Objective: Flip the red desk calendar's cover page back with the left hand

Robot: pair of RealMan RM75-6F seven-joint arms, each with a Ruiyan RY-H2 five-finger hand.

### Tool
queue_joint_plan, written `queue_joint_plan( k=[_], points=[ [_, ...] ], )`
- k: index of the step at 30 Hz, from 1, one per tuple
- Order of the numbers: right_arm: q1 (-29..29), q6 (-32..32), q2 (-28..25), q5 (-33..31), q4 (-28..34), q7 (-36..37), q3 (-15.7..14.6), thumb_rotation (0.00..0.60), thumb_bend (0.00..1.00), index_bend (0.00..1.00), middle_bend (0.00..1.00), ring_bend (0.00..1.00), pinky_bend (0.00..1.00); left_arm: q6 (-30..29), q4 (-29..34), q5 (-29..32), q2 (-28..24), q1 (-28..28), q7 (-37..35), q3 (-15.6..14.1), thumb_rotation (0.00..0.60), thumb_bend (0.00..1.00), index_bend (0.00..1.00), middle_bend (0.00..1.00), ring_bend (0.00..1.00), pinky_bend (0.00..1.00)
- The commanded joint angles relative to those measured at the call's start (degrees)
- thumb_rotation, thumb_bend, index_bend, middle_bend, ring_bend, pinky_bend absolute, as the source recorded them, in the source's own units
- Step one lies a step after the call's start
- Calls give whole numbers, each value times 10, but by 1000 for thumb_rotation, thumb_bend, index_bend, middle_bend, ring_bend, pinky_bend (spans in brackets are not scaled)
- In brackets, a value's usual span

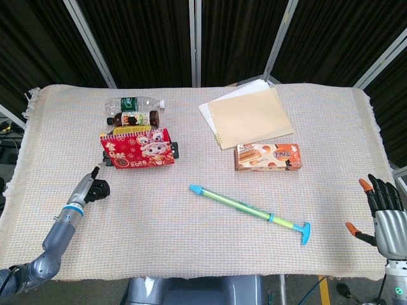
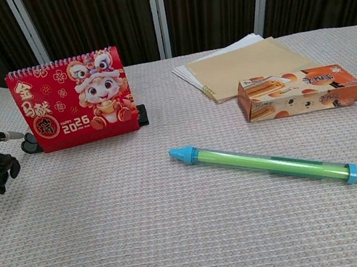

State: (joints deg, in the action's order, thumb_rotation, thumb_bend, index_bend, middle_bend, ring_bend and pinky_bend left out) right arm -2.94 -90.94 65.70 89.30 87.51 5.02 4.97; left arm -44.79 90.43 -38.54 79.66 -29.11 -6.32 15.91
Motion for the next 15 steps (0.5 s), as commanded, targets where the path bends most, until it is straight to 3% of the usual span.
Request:
queue_joint_plan(
  k=[1,10,15],
  points=[
    [0,1,0,-2,-1,3,1,600,71,93,0,0,0,6,-7,5,8,-9,-1,0,600,787,0,641,635,536],
    [-1,2,1,-1,-4,5,0,600,72,93,0,0,0,18,-10,11,19,-27,-4,0,600,788,0,642,635,536],
    [0,1,1,-1,-5,10,0,600,71,93,0,0,0,34,10,-5,12,-20,-41,12,600,814,4,645,642,536]
  ],
)
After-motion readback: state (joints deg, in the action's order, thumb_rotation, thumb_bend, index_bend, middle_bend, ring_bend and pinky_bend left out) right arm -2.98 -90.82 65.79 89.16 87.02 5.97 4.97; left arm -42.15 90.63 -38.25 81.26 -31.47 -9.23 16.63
